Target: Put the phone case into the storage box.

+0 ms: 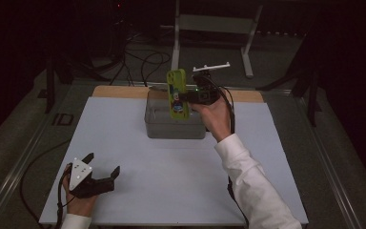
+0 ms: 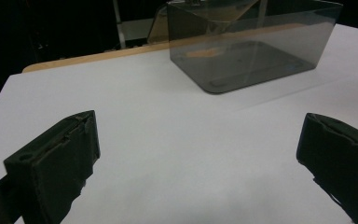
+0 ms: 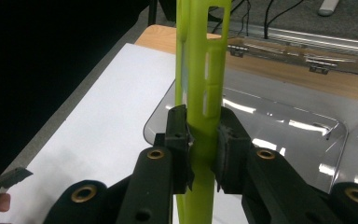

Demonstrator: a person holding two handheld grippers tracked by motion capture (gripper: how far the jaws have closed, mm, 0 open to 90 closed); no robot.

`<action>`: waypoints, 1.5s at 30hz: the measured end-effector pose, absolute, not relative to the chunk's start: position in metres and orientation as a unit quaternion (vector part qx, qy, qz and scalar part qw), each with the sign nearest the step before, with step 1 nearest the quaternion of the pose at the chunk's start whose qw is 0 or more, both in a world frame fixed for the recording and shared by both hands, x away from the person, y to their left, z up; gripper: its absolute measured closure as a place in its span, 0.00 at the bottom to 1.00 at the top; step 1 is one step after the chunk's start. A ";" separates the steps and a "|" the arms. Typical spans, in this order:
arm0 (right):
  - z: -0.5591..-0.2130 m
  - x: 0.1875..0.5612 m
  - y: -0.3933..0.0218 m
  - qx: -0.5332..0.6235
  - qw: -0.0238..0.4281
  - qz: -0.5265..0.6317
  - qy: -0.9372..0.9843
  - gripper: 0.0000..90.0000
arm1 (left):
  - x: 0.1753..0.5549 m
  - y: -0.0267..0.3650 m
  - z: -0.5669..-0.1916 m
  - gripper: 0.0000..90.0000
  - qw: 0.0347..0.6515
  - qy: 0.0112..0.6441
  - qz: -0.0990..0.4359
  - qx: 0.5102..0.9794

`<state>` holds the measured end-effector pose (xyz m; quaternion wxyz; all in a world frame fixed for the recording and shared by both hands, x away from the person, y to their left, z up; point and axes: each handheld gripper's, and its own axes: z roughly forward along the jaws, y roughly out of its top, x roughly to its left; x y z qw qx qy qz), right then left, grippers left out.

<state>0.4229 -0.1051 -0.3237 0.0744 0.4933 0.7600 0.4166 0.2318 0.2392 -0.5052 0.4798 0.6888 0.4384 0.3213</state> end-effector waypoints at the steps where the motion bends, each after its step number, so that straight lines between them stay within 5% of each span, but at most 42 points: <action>1: -0.324 0.424 -0.105 0.495 0.075 0.416 0.759 0.86 | 0.232 0.239 -0.505 0.00 0.480 0.438 0.321 0.689; 45: -0.343 0.467 -0.122 0.561 0.070 0.374 0.735 0.86 | 0.232 0.239 -0.505 0.00 0.473 0.436 0.322 0.694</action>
